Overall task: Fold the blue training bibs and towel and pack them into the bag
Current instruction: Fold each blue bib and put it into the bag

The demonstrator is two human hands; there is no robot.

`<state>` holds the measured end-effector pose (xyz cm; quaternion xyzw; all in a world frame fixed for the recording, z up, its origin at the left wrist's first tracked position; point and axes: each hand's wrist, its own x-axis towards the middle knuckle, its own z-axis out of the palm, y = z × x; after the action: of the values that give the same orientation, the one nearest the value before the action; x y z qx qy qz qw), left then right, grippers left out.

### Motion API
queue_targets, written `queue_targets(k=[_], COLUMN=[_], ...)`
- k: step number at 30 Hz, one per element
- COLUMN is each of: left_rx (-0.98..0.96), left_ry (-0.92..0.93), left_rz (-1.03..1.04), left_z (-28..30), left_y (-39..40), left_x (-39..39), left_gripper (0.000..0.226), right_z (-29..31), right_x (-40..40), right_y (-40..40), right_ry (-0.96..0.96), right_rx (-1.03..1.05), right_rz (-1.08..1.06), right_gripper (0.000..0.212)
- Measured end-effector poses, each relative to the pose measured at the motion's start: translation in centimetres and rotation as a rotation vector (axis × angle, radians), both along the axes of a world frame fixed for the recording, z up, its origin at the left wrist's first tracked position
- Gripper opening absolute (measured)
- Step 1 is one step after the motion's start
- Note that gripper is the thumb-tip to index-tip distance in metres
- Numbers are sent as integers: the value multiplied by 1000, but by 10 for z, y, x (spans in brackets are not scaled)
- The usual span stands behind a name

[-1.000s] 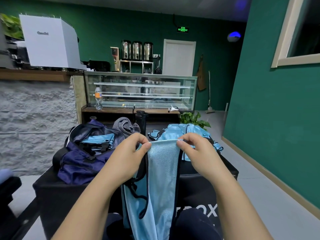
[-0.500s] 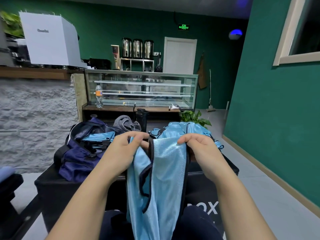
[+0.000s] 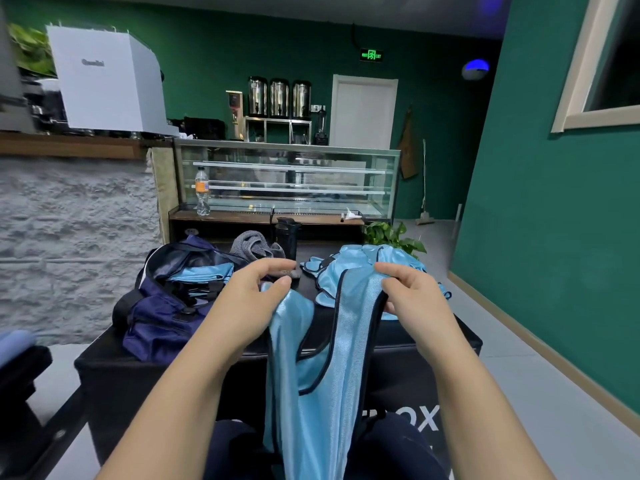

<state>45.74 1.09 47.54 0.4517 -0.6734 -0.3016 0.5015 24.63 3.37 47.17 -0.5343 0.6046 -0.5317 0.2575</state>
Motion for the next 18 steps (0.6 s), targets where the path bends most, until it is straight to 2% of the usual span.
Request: queue_targets(k=[4, 9, 11, 14, 16, 18], left_rx=[290, 345, 307, 201, 64, -90], left_ry=[363, 470, 420, 280, 173, 66], left_rz=[-178, -331, -380, -391, -318, -208], left_z=[8, 11, 11, 10, 10, 10], left_y=[6, 16, 20, 24, 23, 21], left_x=[-5, -17, -19, -22, -23, -22], left_gripper=[15, 16, 22, 42, 38, 24], right_z=[6, 15, 16, 16, 16, 15], right_x=[5, 21, 28, 34, 34, 35], right_y=[8, 20, 24, 25, 26, 25], right_ry=[38, 103, 126, 251, 277, 253], right_rx=[-66, -198, -191, -187, -220, -236], right_rz=[4, 139, 260, 325, 320, 313], right_gripper=[38, 30, 31, 48, 50, 44])
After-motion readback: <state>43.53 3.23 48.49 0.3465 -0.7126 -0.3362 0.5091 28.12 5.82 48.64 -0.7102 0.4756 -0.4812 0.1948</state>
